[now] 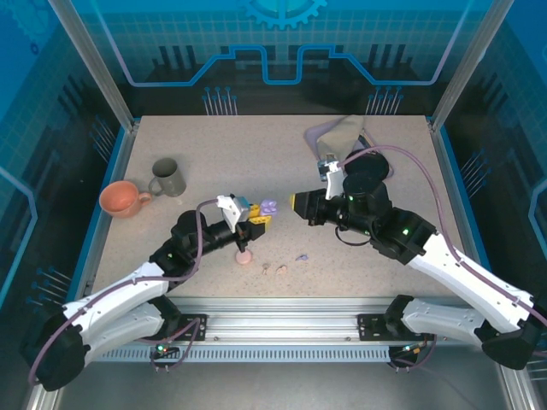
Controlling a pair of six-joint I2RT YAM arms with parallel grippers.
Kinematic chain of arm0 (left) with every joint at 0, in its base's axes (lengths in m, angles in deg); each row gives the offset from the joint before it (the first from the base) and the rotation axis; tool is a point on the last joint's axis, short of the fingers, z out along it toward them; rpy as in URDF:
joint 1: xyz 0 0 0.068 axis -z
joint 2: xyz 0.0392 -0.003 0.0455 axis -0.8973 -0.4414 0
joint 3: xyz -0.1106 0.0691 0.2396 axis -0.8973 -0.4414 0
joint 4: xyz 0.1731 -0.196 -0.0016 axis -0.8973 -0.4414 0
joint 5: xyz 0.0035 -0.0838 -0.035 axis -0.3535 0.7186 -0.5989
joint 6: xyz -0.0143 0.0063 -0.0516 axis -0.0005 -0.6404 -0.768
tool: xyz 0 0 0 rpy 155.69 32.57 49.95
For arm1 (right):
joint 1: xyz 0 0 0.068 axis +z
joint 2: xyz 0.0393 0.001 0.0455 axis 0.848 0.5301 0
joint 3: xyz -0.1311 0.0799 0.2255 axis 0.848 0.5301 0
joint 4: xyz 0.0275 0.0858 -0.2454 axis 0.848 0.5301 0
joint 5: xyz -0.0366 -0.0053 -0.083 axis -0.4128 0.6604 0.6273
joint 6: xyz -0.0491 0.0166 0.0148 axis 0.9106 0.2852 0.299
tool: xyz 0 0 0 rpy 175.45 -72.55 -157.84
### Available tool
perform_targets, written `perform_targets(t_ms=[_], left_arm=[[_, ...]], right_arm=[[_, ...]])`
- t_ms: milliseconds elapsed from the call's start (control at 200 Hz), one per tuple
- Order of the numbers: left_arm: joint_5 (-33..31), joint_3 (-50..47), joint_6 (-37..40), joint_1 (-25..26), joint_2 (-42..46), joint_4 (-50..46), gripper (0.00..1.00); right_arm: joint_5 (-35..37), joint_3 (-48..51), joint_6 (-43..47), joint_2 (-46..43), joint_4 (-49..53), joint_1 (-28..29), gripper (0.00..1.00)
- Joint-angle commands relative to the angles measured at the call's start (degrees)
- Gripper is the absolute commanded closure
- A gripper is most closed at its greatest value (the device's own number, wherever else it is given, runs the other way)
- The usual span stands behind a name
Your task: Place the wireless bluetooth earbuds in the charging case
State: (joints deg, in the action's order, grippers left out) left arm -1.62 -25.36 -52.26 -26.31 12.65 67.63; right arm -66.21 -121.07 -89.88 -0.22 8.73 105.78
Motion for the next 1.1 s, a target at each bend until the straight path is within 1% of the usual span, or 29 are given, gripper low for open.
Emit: perform_targets(t_ms=[0, 125, 380, 1096], left_arm=[[3.55, 2.27, 3.1, 0.89, -0.45, 5.71, 1.0], [4.91, 2.17, 5.08, 0.97, -0.05, 6.72, 1.0], [6.74, 3.12, 6.37, 1.0, -0.11, 6.32, 1.0], [6.77, 4.03, 6.62, 1.02, -0.31, 5.48, 1.0]], right_arm=[[-2.29, 0.94, 0.56, 0.83, -5.24, 1.72, 0.81], [-2.62, 0.86, 1.29, 1.98, -7.29, 2.73, 0.81], [-3.59, 0.8, 1.84, 3.94, -6.51, 3.71, 0.81], [-4.2, 1.39, 1.54, 6.06, -4.45, 4.55, 0.82]])
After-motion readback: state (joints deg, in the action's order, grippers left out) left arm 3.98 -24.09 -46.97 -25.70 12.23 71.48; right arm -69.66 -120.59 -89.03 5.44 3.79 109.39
